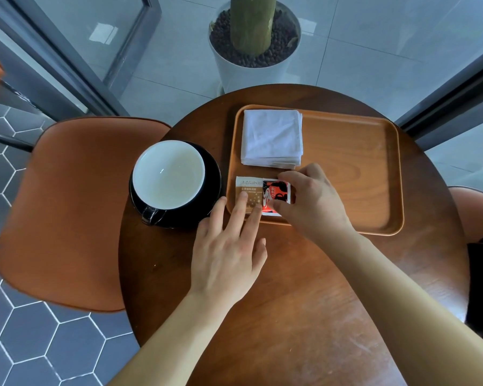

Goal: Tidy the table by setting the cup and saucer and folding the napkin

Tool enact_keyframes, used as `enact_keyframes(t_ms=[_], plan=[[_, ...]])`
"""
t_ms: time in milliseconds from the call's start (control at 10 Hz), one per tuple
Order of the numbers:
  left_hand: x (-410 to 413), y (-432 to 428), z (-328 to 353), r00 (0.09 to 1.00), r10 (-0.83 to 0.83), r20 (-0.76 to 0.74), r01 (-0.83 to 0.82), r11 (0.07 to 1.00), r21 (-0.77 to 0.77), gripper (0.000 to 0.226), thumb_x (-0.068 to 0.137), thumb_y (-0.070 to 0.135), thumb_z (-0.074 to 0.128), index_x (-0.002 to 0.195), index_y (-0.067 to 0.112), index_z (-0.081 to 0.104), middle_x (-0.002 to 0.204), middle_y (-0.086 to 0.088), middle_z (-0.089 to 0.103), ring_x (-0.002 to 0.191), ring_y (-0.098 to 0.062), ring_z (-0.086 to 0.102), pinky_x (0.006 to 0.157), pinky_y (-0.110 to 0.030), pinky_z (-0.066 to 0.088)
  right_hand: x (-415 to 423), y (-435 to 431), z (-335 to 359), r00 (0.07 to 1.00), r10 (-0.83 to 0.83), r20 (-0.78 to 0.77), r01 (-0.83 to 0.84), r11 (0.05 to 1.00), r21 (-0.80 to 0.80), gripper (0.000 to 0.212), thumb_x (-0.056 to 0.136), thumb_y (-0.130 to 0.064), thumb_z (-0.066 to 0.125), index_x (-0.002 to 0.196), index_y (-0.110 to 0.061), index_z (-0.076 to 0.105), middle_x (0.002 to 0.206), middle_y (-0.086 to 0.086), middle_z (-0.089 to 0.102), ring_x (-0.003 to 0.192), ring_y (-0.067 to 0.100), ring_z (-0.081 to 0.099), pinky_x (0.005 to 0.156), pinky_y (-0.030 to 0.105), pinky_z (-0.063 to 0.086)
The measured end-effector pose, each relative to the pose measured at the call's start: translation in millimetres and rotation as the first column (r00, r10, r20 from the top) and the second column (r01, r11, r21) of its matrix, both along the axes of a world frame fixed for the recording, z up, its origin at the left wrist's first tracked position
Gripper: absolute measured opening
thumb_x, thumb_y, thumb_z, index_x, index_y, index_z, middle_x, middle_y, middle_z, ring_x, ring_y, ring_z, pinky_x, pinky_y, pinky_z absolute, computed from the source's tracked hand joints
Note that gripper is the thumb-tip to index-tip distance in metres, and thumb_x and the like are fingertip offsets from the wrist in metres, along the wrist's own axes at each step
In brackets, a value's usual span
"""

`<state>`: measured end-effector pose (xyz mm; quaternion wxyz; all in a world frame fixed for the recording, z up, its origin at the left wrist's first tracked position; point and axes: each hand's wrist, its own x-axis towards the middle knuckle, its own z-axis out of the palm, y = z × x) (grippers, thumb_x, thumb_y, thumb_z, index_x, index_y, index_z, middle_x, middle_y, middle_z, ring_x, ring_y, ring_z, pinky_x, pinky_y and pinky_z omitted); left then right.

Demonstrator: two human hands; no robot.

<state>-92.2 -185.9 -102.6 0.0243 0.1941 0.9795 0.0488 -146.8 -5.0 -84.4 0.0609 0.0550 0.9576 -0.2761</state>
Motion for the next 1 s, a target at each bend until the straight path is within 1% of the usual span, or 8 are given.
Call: enact_keyframes(t_ms=[200,400,500,600,800,900,1000], plan=[[1.0,0.5,1.1,1.0,-0.001,-0.002,0.001,1.0,0.005,0.054,0.1,0.047,0.04,0.147,0.021,0.048,0.157,-0.012,0.042,0.139,-0.038,0.04,0.099,-0.049,0.047,1.4,0.8,2.0,0.999,-0.038,0.018,0.039,0.999,-0.026,0.059,0.079,-0.039,0.081,0.132,-0.021,0.061,0.114,0.003,0.052,0.102,0.025,0.06,0.086,0.037,0.053],[0.4,-1.0,2.3,1.0,-0.003,0.004,0.003,1.0,-0.007,0.054,0.1,0.047,0.041,0.146,0.02,0.049,0.157,-0.012,0.043,0.139,-0.037,0.04,0.099,-0.049,0.047,2.1,0.8,4.6,0.997,-0.049,0.054,0.051,0.998,-0.03,0.051,0.083,-0.038,0.078,0.129,-0.02,0.063,0.115,0.005,0.055,0.104,0.025,0.061,0.091,0.043,0.053],[1.5,-1.3,2.0,1.0,-0.002,-0.011,0.002,1.0,0.001,0.053,0.1,0.046,0.042,0.144,0.019,0.052,0.156,-0.011,0.045,0.139,-0.036,0.041,0.098,-0.048,0.047,2.0,0.4,4.9,0.996,-0.055,0.068,0.057,0.998,-0.033,0.048,0.084,-0.036,0.077,0.127,-0.019,0.064,0.115,0.006,0.055,0.104,0.027,0.062,0.092,0.043,0.052],[2.3,-1.7,2.2,1.0,-0.002,-0.004,0.002,1.0,-0.004,0.053,0.1,0.046,0.041,0.145,0.019,0.051,0.157,-0.011,0.043,0.141,-0.036,0.04,0.1,-0.048,0.046,2.6,-0.2,5.8,0.995,-0.059,0.078,0.061,0.998,-0.034,0.048,0.084,-0.035,0.077,0.127,-0.019,0.063,0.115,0.006,0.055,0.105,0.028,0.061,0.092,0.042,0.052],[3.3,-0.9,6.5,0.999,0.013,0.046,-0.013,1.0,-0.003,0.053,0.1,0.046,0.041,0.146,0.019,0.049,0.158,-0.012,0.041,0.143,-0.036,0.038,0.101,-0.049,0.047,3.8,0.4,7.3,0.995,-0.058,0.083,0.061,0.997,-0.039,0.051,0.085,-0.035,0.077,0.13,-0.017,0.061,0.116,0.007,0.055,0.106,0.028,0.062,0.091,0.043,0.053],[4.4,-4.3,7.5,0.999,0.004,0.035,-0.004,1.0,0.008,0.054,0.1,0.045,0.042,0.147,0.019,0.047,0.159,-0.012,0.039,0.144,-0.035,0.038,0.101,-0.048,0.047,4.8,0.6,9.3,0.994,-0.062,0.085,0.067,0.996,-0.057,0.05,0.086,-0.034,0.076,0.131,-0.018,0.061,0.116,0.007,0.056,0.106,0.027,0.061,0.09,0.042,0.053],[10.1,-6.8,14.8,0.997,0.015,0.074,-0.016,1.0,0.005,0.056,0.099,0.045,0.043,0.148,0.019,0.045,0.158,-0.013,0.04,0.143,-0.035,0.039,0.1,-0.047,0.048,8.8,1.5,10.9,0.992,-0.093,0.085,0.097,0.994,-0.049,0.048,0.087,-0.034,0.074,0.131,-0.018,0.061,0.115,0.006,0.057,0.106,0.027,0.061,0.09,0.042,0.053]])
